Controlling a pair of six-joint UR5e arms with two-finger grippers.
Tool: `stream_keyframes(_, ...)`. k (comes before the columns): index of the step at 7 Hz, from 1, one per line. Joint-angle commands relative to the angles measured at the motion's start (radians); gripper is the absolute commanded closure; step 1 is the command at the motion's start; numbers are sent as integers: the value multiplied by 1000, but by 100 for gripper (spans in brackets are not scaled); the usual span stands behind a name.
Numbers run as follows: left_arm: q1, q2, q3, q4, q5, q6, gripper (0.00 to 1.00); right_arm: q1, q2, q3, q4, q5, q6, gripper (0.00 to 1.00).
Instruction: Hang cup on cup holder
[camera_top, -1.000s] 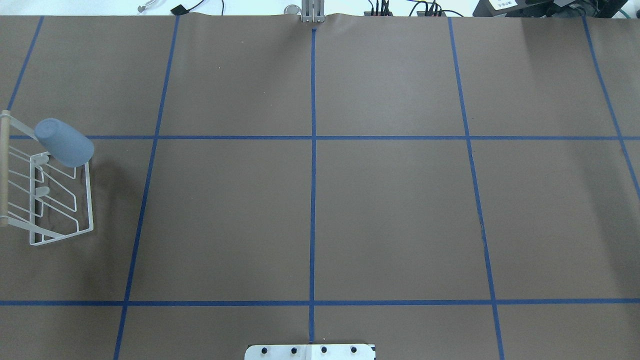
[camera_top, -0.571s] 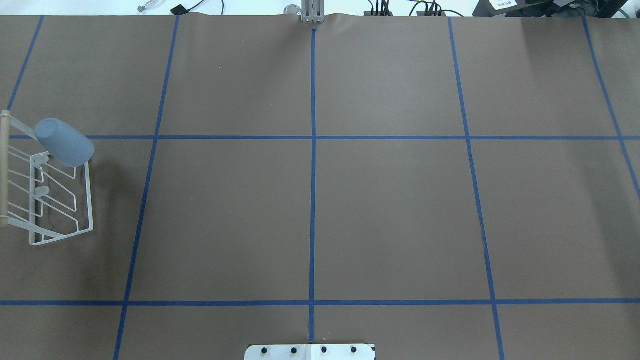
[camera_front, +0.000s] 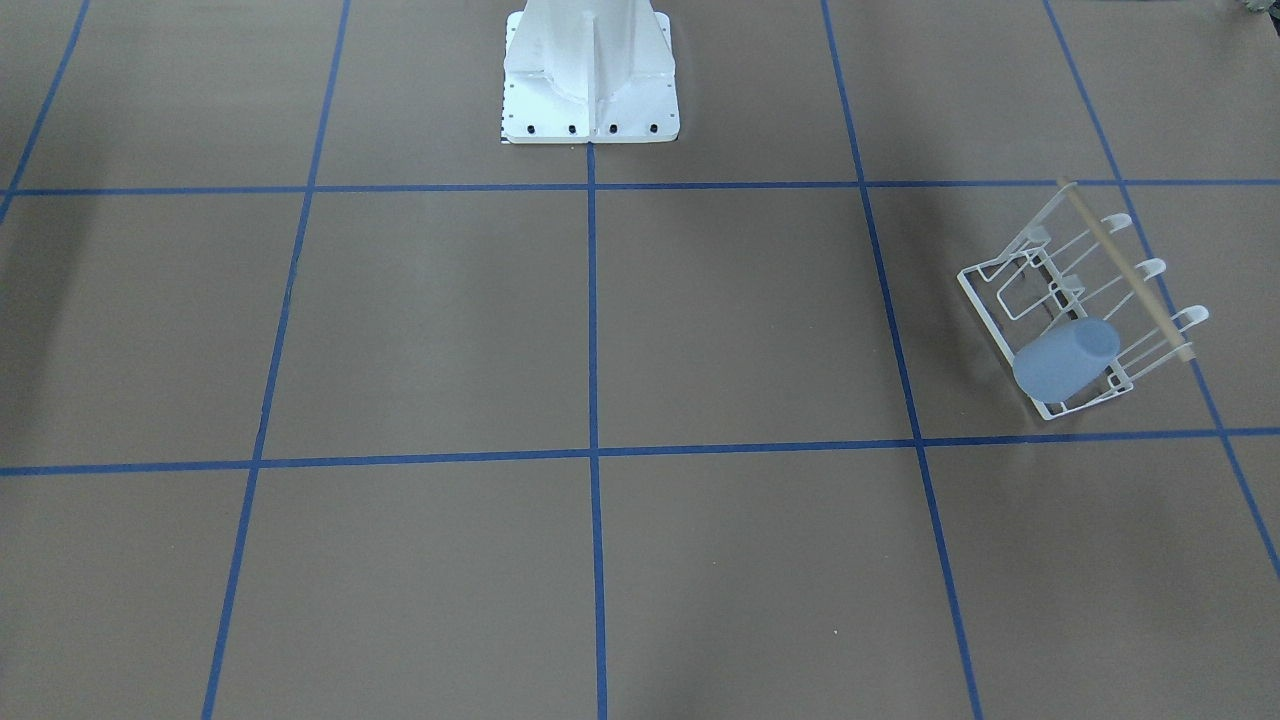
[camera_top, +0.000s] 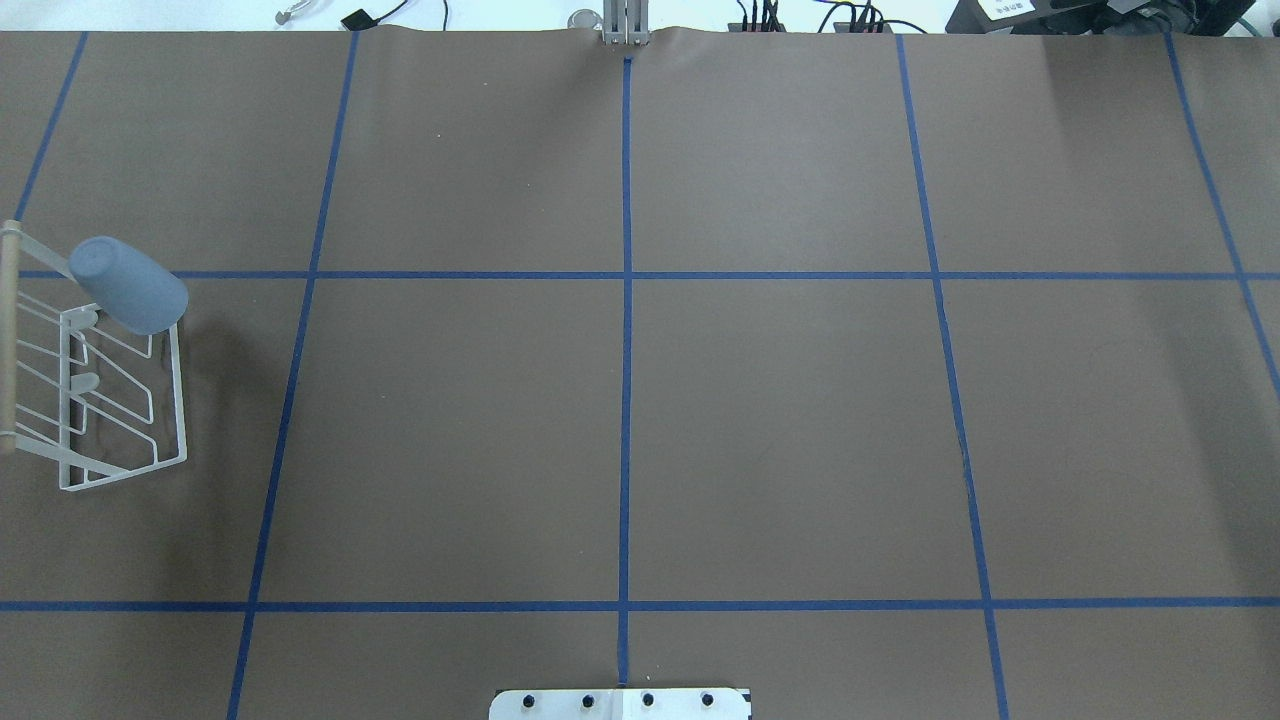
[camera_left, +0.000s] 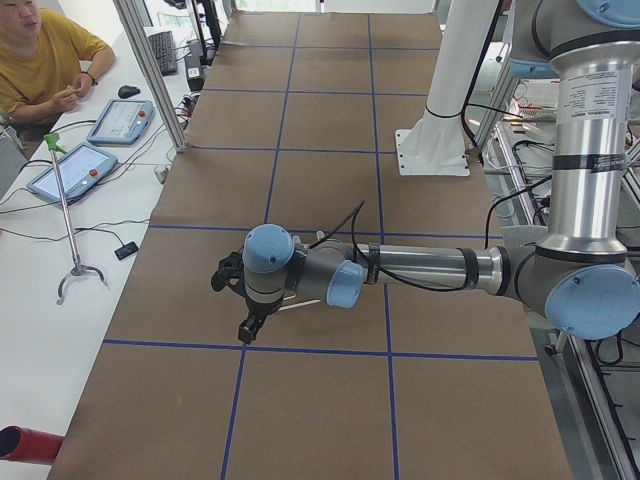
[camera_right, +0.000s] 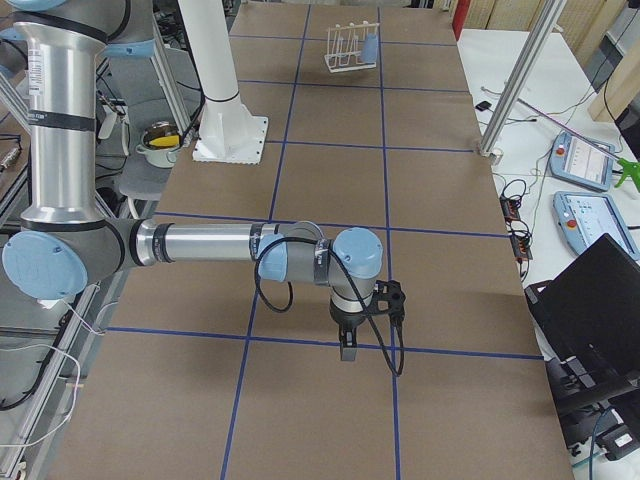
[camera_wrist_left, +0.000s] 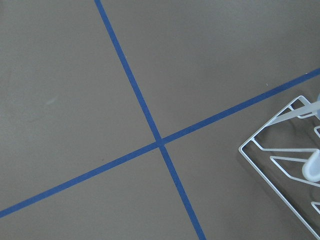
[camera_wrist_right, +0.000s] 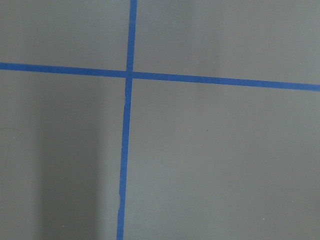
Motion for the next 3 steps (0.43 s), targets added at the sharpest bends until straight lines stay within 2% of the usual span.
stream_keyframes(1, 0, 0, 0, 0, 0, 0, 1, 0, -2, 0, -2, 0, -1, 0)
stream_keyframes(3, -1, 0, 3, 1, 0, 0, 1, 0, -5, 0, 0, 2, -1, 0)
